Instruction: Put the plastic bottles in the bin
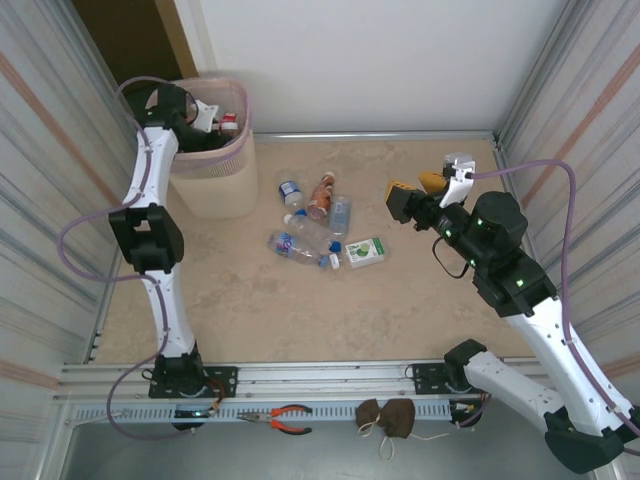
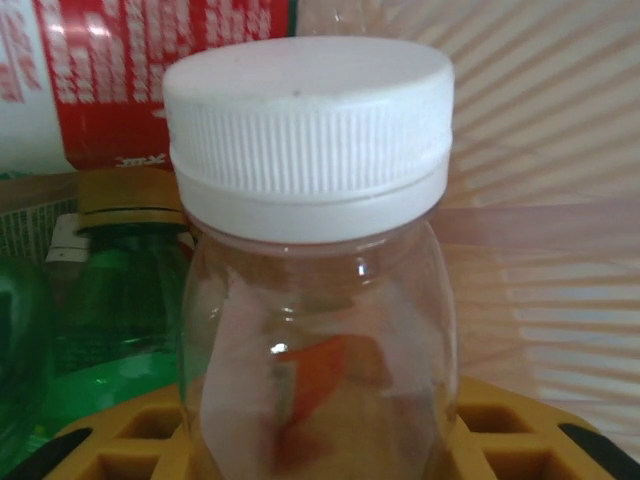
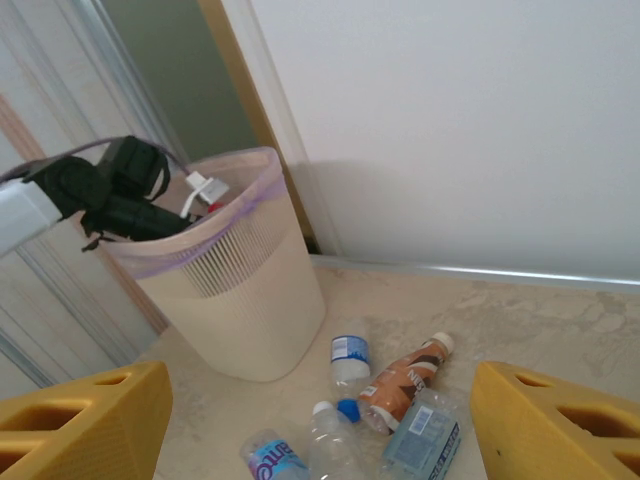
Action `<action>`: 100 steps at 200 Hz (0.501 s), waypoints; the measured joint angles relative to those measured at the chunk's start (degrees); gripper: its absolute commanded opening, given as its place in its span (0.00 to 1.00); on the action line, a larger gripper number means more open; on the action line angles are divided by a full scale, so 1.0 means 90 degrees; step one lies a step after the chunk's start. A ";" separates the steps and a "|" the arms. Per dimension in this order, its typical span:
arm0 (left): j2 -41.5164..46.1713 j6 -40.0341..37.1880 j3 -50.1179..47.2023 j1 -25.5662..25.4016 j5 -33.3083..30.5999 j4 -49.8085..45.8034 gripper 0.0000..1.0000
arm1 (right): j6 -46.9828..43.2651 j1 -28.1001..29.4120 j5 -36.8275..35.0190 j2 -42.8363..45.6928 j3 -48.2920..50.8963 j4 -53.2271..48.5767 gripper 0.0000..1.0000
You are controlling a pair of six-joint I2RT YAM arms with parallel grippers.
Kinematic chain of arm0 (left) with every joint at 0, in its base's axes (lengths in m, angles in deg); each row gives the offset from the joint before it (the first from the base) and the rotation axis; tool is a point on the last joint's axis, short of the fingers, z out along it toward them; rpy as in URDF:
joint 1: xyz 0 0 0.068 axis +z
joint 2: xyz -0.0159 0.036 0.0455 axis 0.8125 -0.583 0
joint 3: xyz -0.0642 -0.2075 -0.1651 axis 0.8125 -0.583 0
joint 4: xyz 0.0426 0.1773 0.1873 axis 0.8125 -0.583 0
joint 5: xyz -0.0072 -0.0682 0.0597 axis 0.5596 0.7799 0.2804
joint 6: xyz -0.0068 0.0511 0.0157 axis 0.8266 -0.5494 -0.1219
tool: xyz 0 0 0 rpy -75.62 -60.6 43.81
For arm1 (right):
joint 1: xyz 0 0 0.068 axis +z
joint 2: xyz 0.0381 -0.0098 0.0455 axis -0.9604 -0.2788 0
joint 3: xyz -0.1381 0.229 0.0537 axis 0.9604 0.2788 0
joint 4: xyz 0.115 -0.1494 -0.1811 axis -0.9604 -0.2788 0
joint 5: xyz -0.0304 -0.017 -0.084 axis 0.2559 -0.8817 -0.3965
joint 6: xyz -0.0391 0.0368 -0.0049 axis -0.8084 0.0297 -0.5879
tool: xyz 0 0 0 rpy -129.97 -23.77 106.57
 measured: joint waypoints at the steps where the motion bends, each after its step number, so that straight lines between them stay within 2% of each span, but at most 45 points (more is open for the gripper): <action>1: -0.0010 -0.0007 0.0012 0.0000 -0.0007 -0.0015 0.42 | 0.0000 0.0000 0.0000 0.0000 0.0000 0.0000 0.77; 28: -0.0141 -0.0158 0.0282 -0.0051 -0.0199 -0.0265 0.48 | 0.0000 0.0000 0.0002 0.0000 0.0000 0.0039 0.77; 74: -0.0143 -0.0180 0.0284 -0.0206 -0.0233 -0.0420 0.65 | 0.0000 0.0000 0.0019 0.0000 0.0000 0.0061 0.77; 100: 0.0032 -0.0092 0.0284 -0.0214 -0.0231 -0.0372 0.70 | 0.0000 0.0000 0.0019 0.0000 -0.0005 0.0066 0.77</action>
